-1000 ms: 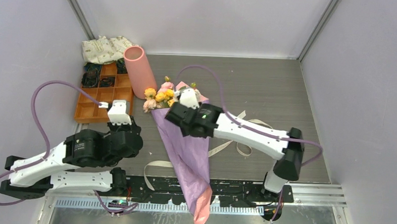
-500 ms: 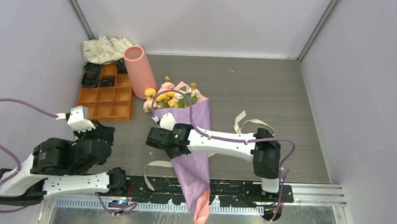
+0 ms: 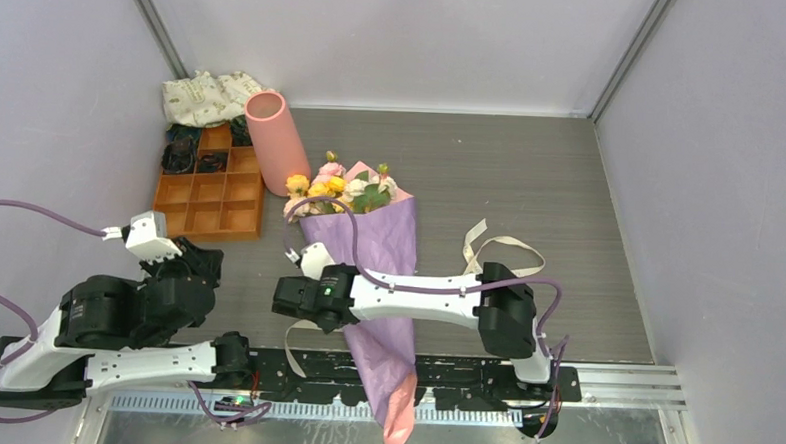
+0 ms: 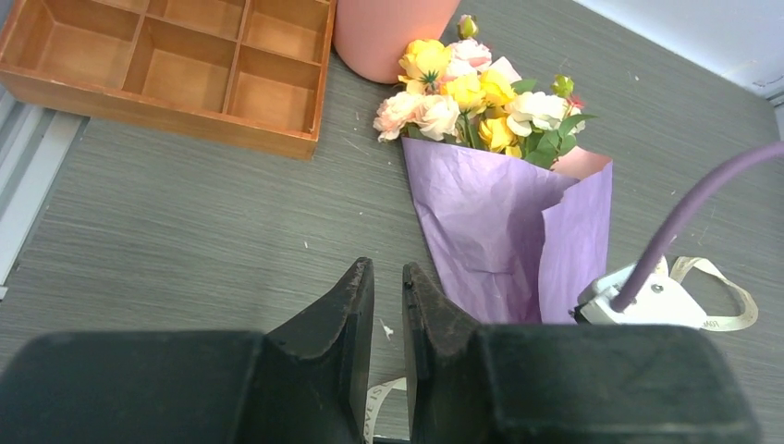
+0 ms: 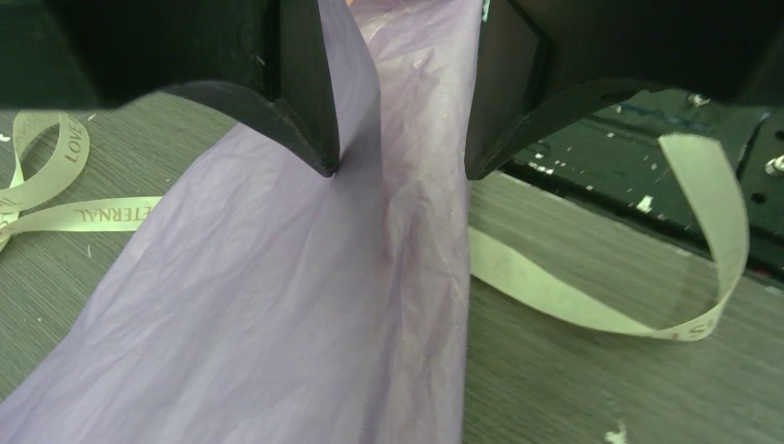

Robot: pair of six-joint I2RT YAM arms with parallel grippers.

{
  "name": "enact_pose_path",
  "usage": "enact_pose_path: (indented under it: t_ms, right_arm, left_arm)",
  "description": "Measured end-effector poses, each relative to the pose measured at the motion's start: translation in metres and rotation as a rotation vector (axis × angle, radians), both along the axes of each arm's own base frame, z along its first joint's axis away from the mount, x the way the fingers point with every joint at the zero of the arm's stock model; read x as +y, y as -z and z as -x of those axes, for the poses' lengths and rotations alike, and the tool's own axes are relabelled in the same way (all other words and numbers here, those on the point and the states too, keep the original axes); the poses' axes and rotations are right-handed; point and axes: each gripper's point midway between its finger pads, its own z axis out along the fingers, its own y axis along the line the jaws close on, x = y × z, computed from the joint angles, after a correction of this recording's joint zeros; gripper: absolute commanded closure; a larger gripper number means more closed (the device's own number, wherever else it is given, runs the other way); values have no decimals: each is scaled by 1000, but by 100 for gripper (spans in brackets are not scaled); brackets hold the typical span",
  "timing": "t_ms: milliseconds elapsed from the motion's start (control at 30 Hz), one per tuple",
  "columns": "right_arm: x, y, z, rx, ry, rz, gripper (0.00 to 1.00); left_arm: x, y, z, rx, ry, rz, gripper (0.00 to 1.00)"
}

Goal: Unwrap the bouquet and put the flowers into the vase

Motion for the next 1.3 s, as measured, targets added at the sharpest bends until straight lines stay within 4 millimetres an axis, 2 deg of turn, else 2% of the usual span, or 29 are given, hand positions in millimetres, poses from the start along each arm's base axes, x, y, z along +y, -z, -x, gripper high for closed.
enact_pose_path:
  t_ms: [67,167,300,333,467,533,667,733,767,833,900,933,1000,1100,1200,1300]
  right_arm:
    - [-4,7,-4,-9,22,27,46]
    - [-13,13,-15,-26,64,62,56]
    - [-33,18,-38,-59,147,105,96]
    - [-42,22,-46,-69,182,118,99]
    - [-87,24,-69,-89,282,173,99]
    - [-113,13,-81,-103,348,163,99]
    - [-166,-21,-98,-133,500,60,99]
    - [-193,-35,-103,-149,576,6,96]
    - [-208,-41,-105,-158,623,-20,89]
    - [-235,-46,-107,-171,701,-47,71]
    - [-257,-44,-105,-171,767,-50,48]
    - [-265,-41,-104,-167,793,-46,42]
    - [-280,-33,-102,-155,840,-23,36]
    - [-299,-24,-101,-141,902,14,35]
    - [-318,-28,-100,-153,964,7,34]
    - [-328,-50,-102,-224,992,-77,15]
  left_arm:
    - [1,0,0,-3,0,5,80]
    - [2,0,0,-3,3,-2,80]
    - [2,2,0,-3,13,-32,79]
    - [1,3,0,-4,18,-42,79]
    - [-9,4,-3,-16,47,-75,77]
    - [-20,6,-6,-22,69,-99,76]
    - [-54,11,-13,-17,133,-167,72]
    - [-76,13,-17,-9,166,-195,70]
    - [-85,14,-19,-6,179,-203,69]
    - [-106,18,-22,1,216,-222,66]
    - [-129,24,-24,12,263,-236,64]
    - [-141,28,-26,22,286,-242,64]
    - [-162,36,-30,50,325,-250,62]
    - [-190,57,-43,133,367,-258,61]
    - [-212,80,-59,246,402,-255,58]
    - [-238,95,-76,338,444,-244,54]
